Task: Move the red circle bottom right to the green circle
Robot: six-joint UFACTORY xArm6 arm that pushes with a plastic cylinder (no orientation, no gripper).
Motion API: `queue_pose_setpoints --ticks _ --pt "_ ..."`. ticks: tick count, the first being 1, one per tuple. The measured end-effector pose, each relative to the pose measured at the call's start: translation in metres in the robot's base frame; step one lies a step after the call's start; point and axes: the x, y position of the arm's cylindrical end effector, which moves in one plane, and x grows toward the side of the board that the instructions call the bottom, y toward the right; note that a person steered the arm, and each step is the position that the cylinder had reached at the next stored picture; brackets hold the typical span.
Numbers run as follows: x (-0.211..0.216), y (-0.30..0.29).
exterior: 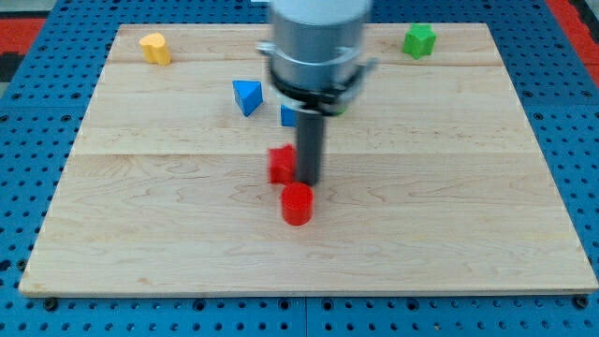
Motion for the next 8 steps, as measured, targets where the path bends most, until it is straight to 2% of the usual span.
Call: queue_pose_setpoints --ticks 1,2,3,4,5,6,7,8 --pt "-0.035 -0.070" --pt "-0.065 -0.113" --pt "-0.057 -0.090" --pt "-0.078 -0.087" --pt "-0.092 -0.120" --pt "-0.084 -0.207" --pt "-0.076 -0.184" --pt "-0.040 -0.126"
